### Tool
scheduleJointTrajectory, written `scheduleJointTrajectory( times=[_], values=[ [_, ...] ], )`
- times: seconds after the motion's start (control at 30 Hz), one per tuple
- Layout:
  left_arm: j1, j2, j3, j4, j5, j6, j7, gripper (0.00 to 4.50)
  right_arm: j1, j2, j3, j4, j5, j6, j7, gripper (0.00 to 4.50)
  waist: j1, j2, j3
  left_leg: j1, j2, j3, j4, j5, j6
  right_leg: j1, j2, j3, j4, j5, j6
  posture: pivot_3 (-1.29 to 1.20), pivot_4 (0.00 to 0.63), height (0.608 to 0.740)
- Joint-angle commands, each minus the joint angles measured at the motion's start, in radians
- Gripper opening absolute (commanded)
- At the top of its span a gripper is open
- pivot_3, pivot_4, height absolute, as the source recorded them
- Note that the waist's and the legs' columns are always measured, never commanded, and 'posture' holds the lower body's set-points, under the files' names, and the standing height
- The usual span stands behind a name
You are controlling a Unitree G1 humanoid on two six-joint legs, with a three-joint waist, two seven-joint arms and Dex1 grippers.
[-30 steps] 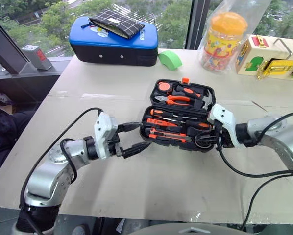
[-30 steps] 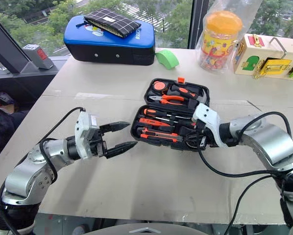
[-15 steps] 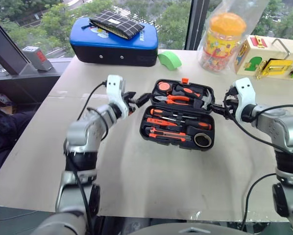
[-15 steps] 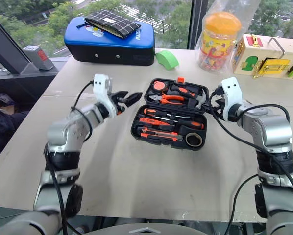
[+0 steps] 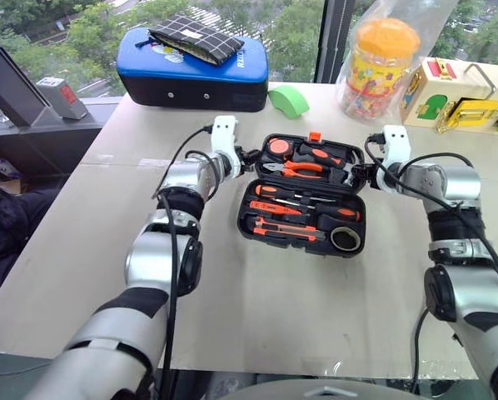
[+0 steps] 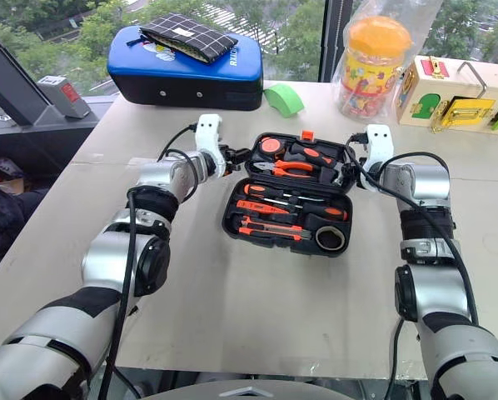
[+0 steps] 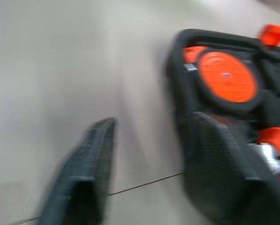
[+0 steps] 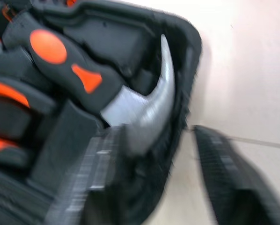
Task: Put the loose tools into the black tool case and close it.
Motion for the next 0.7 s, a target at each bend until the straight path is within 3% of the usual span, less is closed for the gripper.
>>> scheduleJointTrajectory(
  times=[0.03,0.1,0.3,0.5,0.7],
  values=[
    [-0.025,-0.009,0.003,0.070,0.030,-0.031,-0.076,0.86,0.000,0.003,-0.028,0.021,0.002,0.000,-0.005,0.18,-0.003,0.000,0.000,0.000,0.000,0.001,0.000,0.000,0.000,0.000,-0.001,0.000,0.000,0.000,0.000,0.00,0.150,0.740],
    [-0.026,-0.004,0.007,0.072,0.032,-0.025,-0.112,0.05,0.012,0.005,-0.043,-0.014,0.019,0.011,0.008,0.00,-0.002,0.000,0.000,0.000,0.000,0.000,0.000,0.001,0.000,0.000,-0.001,0.000,0.000,0.000,0.000,0.00,0.150,0.740],
    [0.044,0.035,0.033,-0.093,-0.003,0.131,-0.194,0.05,0.077,0.024,-0.037,-0.209,0.091,0.083,0.067,0.00,-0.004,0.000,0.000,-0.001,0.000,-0.002,-0.005,0.001,0.001,-0.001,-0.001,-0.001,0.001,0.000,0.000,0.00,0.150,0.740],
    [0.326,0.117,0.063,-0.704,-0.135,0.480,-0.198,0.05,0.174,0.049,-0.011,-0.459,0.155,0.149,0.112,0.00,-0.043,0.001,-0.001,-0.002,0.003,-0.003,-0.012,0.001,0.001,-0.008,-0.002,0.000,0.003,0.000,0.000,0.00,0.150,0.740],
    [0.545,0.149,0.148,-1.138,-0.255,0.739,-0.123,0.05,0.242,0.009,0.024,-0.539,0.152,0.138,0.159,0.00,-0.041,0.001,-0.001,-0.003,0.006,-0.003,-0.011,0.002,-0.001,-0.007,-0.002,0.001,0.001,0.000,0.000,0.00,0.150,0.740]
  ],
)
